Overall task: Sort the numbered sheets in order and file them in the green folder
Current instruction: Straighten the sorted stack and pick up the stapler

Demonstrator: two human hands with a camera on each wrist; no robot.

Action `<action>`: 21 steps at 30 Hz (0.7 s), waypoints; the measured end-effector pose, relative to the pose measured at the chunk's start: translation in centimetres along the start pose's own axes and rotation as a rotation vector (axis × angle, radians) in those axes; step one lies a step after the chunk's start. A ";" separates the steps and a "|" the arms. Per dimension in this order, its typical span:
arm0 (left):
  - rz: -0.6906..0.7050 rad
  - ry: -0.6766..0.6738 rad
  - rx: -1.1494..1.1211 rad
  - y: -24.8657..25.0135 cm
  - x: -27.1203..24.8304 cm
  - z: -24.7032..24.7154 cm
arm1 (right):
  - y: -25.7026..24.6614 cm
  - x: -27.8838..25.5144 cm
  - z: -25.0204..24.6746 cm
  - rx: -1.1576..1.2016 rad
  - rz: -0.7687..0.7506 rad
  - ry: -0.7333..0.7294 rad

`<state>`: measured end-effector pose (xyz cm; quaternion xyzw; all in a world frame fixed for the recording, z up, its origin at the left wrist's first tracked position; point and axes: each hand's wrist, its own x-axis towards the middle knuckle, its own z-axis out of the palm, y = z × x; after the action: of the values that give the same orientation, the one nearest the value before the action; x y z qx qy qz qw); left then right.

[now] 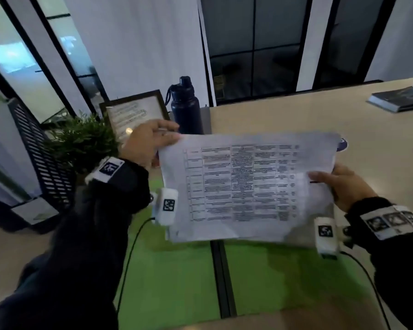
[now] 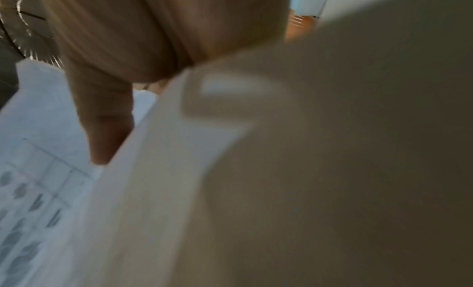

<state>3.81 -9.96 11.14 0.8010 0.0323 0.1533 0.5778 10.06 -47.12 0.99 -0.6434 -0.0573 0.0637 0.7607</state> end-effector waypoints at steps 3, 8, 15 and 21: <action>-0.312 -0.115 -0.361 -4.5 -2.6 2.3 | 1.5 -0.6 -0.1 0.015 -0.019 0.090; -0.207 0.145 -0.115 -5.4 -4.0 4.7 | -0.3 -1.4 0.5 -0.105 -0.249 0.165; 0.221 0.262 -0.279 1.9 -3.9 4.0 | -4.1 -2.5 0.7 -0.063 -0.555 0.149; -0.088 0.163 -0.239 -4.7 -6.1 7.4 | 0.7 -2.8 1.7 -0.167 -0.213 0.009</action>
<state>0.67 -16.55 3.41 0.7093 0.0960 0.1950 0.6705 7.02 -45.86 0.55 -0.6950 -0.1268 -0.0252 0.7073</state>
